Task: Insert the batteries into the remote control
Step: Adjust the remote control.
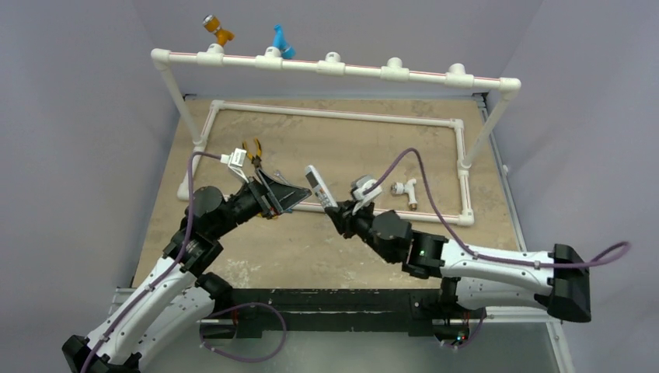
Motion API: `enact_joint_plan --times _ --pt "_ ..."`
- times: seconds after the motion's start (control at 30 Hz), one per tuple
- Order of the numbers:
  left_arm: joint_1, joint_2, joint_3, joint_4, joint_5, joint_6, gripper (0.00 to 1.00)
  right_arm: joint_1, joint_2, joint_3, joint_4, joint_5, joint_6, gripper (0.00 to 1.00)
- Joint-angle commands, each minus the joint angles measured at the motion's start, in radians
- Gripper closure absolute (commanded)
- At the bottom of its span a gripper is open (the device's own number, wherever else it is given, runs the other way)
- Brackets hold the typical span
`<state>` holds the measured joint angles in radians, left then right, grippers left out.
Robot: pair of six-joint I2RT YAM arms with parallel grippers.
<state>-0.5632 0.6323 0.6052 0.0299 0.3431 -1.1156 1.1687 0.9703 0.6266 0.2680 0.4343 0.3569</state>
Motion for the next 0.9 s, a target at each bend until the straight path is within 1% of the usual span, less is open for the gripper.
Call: enact_joint_plan --times 0.0,0.07,0.17,0.23,0.33,0.43,0.53,0.57,0.6,0.63,0.67,0.7,0.77,0.83,0.87 --pt "0.001 0.01 0.063 -0.187 -0.01 0.051 0.01 0.18 0.132 0.098 -0.05 0.507 -0.454 1.0" --pt "0.0 0.012 0.061 -0.192 -0.004 0.044 0.02 0.238 0.191 0.095 0.053 0.593 -0.594 1.0" --pt "0.002 0.015 0.055 -0.2 -0.009 0.027 0.03 0.294 0.281 0.126 0.12 0.692 -0.724 1.0" --pt "0.001 0.019 0.056 -0.215 -0.015 0.021 0.04 0.336 0.333 0.133 0.198 0.748 -0.834 1.0" --pt "0.001 0.025 0.064 -0.244 -0.03 0.017 0.04 0.393 0.409 0.122 0.425 0.805 -1.064 1.0" --pt "0.001 0.03 0.068 -0.251 -0.04 0.002 0.05 0.433 0.5 0.128 0.612 0.83 -1.251 1.0" --pt "0.001 0.035 0.07 -0.257 -0.055 -0.008 0.08 0.469 0.594 0.13 0.917 0.845 -1.489 1.0" --pt "0.001 0.035 0.07 -0.262 -0.062 -0.011 0.1 0.485 0.628 0.138 1.009 0.847 -1.563 1.0" --pt "0.002 0.033 0.07 -0.265 -0.069 -0.014 0.13 0.495 0.668 0.147 1.088 0.85 -1.672 1.0" --pt "0.002 0.03 0.068 -0.268 -0.075 -0.016 0.17 0.505 0.709 0.162 1.176 0.854 -1.732 1.0" --pt "0.001 0.028 0.065 -0.268 -0.079 -0.018 0.23 0.515 0.752 0.18 1.286 0.855 -1.831 1.0" --pt "0.001 0.024 0.063 -0.268 -0.081 -0.018 0.3 0.521 0.787 0.195 1.315 0.859 -1.886 1.0" --pt "0.001 0.019 0.059 -0.271 -0.085 -0.018 0.43 0.53 0.832 0.221 1.315 0.863 -1.922 1.0" --pt "0.0 0.014 0.057 -0.276 -0.086 -0.016 0.52 0.537 0.852 0.235 1.316 0.864 -1.92 1.0" --pt "0.001 0.01 0.056 -0.279 -0.084 -0.014 0.54 0.538 0.857 0.238 1.316 0.866 -1.918 1.0"
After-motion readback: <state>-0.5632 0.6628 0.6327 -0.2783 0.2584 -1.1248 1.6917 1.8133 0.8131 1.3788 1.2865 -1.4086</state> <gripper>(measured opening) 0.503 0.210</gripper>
